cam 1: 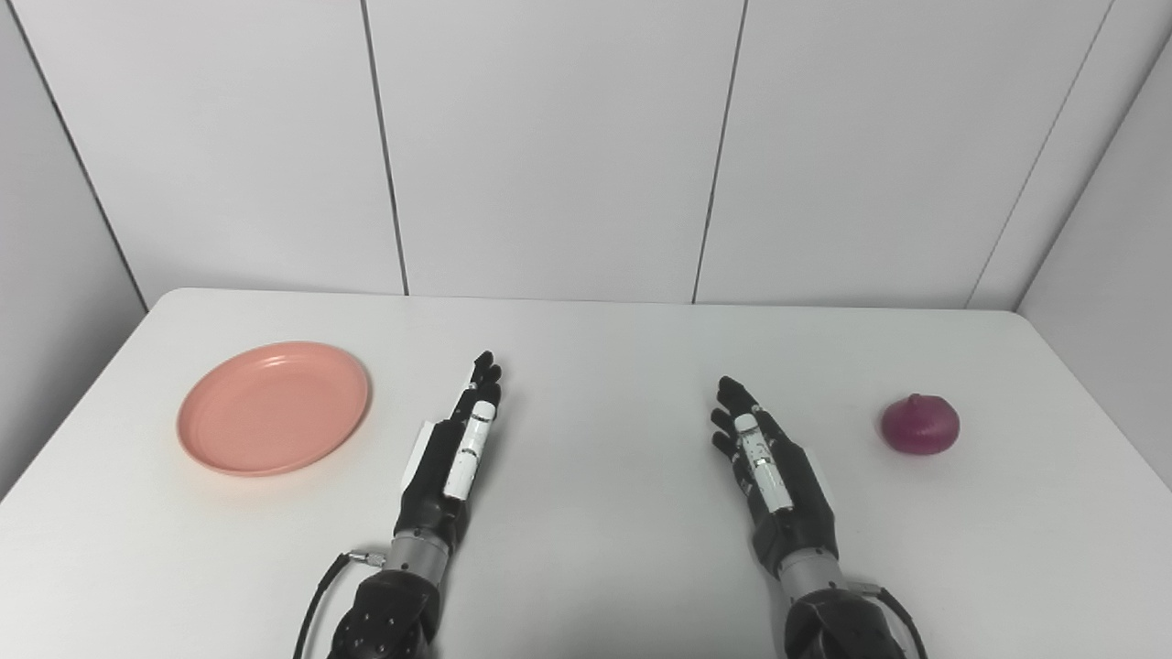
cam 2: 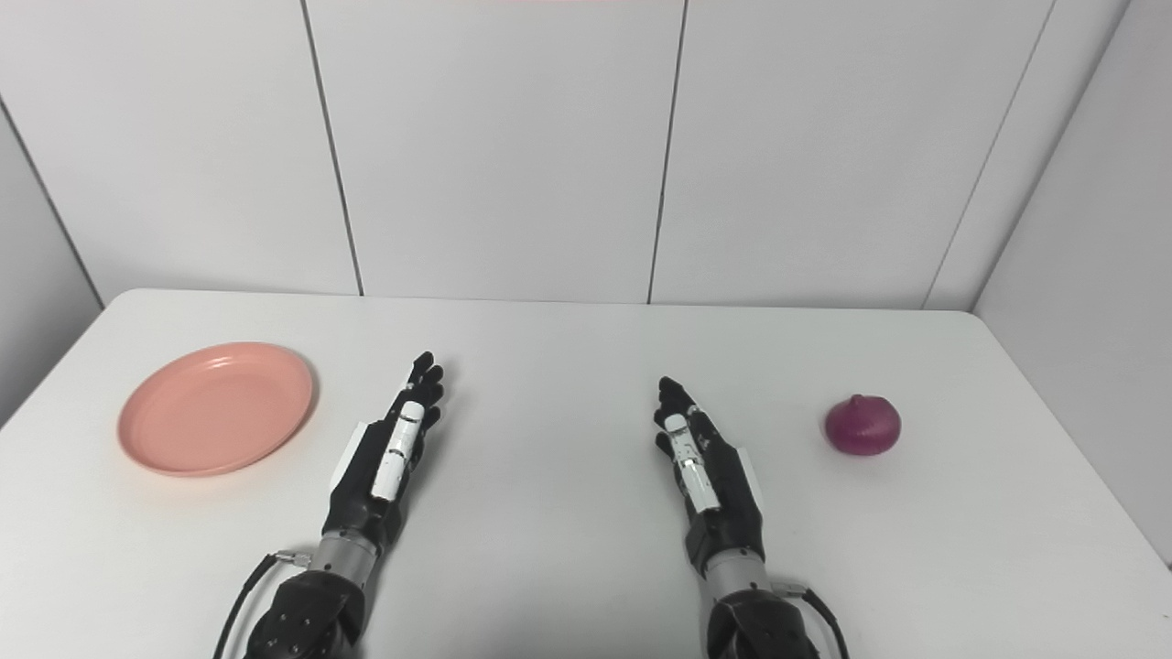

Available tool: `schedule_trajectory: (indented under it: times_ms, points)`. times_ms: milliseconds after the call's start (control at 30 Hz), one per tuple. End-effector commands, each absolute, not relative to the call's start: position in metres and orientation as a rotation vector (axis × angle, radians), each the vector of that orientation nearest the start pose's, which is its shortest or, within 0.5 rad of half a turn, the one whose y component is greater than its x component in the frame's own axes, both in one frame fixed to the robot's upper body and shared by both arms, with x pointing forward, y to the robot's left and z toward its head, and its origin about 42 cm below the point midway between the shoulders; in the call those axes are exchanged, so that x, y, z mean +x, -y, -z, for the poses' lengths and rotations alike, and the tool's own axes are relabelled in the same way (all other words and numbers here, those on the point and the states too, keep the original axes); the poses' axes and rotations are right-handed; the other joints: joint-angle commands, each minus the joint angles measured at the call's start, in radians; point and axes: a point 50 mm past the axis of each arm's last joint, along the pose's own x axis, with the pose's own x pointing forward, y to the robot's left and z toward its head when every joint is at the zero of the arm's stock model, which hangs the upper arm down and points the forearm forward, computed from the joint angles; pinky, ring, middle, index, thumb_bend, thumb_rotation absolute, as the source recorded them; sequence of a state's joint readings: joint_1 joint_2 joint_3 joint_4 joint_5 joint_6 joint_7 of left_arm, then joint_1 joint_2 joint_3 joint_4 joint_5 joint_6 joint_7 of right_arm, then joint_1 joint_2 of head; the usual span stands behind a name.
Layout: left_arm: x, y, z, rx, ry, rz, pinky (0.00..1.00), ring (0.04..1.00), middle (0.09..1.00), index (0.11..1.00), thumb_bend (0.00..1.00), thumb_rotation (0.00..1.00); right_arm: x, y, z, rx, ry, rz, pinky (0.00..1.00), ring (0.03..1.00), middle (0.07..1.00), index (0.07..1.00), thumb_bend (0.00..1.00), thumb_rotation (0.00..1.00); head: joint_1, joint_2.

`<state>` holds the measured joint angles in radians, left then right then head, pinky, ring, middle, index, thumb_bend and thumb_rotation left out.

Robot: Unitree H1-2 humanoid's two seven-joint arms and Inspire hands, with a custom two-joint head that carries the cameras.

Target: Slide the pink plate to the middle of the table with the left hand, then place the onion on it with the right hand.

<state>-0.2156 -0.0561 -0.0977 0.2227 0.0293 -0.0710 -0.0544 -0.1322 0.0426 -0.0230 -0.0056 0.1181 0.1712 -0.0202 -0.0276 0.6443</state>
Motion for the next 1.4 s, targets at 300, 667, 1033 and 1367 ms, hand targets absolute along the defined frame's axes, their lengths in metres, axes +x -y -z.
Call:
schedule_trajectory:
  times_ms: [300, 667, 1033, 1367]
  points:
    - [0.3478, -0.135, -0.1071, -0.02, 0.078, 0.226, 1.0, 1.0, 1.0, 1.0, 0.56, 1.0, 0.3351, 0.1865, -0.1419, 0.168, 0.042, -0.023, 0.92, 0.913, 0.909, 0.872, 0.28, 0.62, -0.002, -0.003]
    - [0.3472, -0.1347, -0.1086, -0.02, 0.063, 0.226, 1.0, 1.0, 1.0, 1.0, 0.58, 1.0, 0.3351, 0.1867, -0.1407, 0.155, 0.048, -0.021, 0.92, 0.912, 0.913, 0.876, 0.29, 0.65, -0.004, -0.004]
    - [0.3471, -0.1354, -0.1072, -0.013, 0.057, 0.226, 1.0, 1.0, 1.0, 1.0, 0.58, 1.0, 0.3349, 0.1863, -0.1416, 0.167, 0.03, -0.04, 0.99, 0.975, 0.942, 0.896, 0.35, 0.63, -0.003, -0.005]
    - [0.3437, -0.1304, -0.1071, -0.015, 0.044, 0.224, 1.0, 1.0, 1.0, 1.0, 0.57, 1.0, 0.3356, 0.1907, -0.138, 0.174, 0.042, -0.084, 1.0, 1.0, 0.983, 0.934, 0.46, 0.55, 0.059, -0.032]
